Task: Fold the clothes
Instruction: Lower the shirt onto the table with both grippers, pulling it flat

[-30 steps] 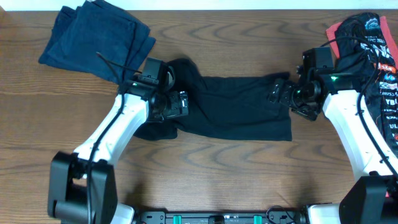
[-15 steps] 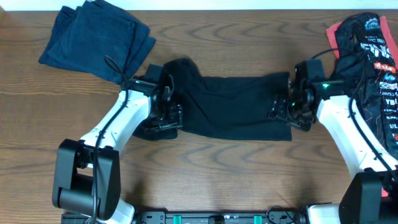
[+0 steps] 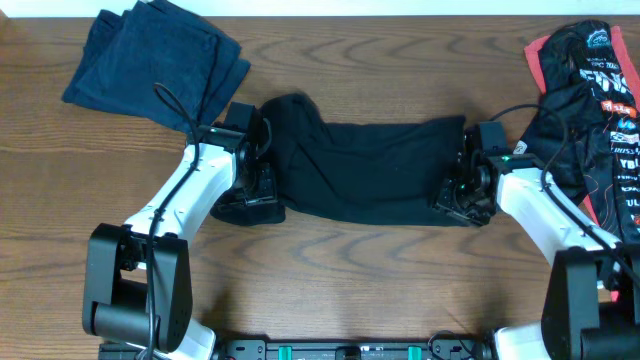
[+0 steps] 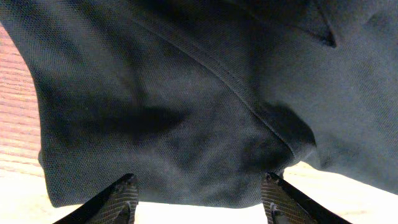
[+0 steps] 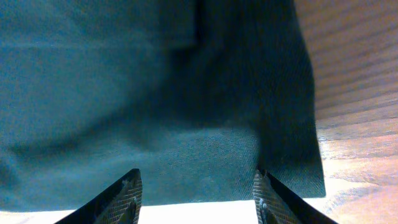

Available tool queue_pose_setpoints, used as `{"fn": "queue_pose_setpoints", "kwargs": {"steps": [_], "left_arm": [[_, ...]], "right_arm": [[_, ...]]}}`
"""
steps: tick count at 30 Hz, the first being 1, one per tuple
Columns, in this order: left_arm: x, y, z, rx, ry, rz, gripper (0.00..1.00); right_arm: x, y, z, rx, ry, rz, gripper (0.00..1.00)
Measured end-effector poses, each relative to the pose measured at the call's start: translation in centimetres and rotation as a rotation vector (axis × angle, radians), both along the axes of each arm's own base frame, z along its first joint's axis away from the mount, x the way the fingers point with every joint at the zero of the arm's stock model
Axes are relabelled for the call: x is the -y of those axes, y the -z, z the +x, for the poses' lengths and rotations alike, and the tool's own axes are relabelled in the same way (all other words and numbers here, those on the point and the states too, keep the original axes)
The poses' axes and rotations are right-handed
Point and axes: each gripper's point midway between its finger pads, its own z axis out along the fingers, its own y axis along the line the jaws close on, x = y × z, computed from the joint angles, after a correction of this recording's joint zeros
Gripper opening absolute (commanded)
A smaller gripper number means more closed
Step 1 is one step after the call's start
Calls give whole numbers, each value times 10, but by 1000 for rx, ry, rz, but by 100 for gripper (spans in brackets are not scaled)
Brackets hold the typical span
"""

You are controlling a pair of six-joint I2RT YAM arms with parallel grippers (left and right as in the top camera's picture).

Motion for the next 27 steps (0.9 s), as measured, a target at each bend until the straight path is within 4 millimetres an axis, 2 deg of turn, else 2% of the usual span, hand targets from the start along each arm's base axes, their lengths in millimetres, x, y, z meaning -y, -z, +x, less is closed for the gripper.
{"fn": "queue_pose_setpoints", "kwargs": {"steps": [5,9,13,15,20,23,24,27], "left_arm": [[-2,8,-4,-5,0,6,56],[-3,21,-11,-42,1,14,56],[-3,32,-10,-59,5,18,49],[-3,39,-11,-78,7,22,42],[-6,47,-15,-107,15,37,27],[-8,46,-18,-123,19,44,19],[-8,46,-20,-134,18,45,12],[-8,46,-34,-198,18,35,6]], "right_arm": [[1,16,-6,-49,12,-4,45],[3,18,-6,-58,30,-18,36],[5,18,-6,-59,40,-26,32],[6,18,-7,-61,43,-34,25],[8,20,-7,-67,52,-48,2],[12,20,-12,-89,79,-68,1],[13,20,-13,-96,85,-72,2],[18,20,-19,-120,107,-87,1]]}}
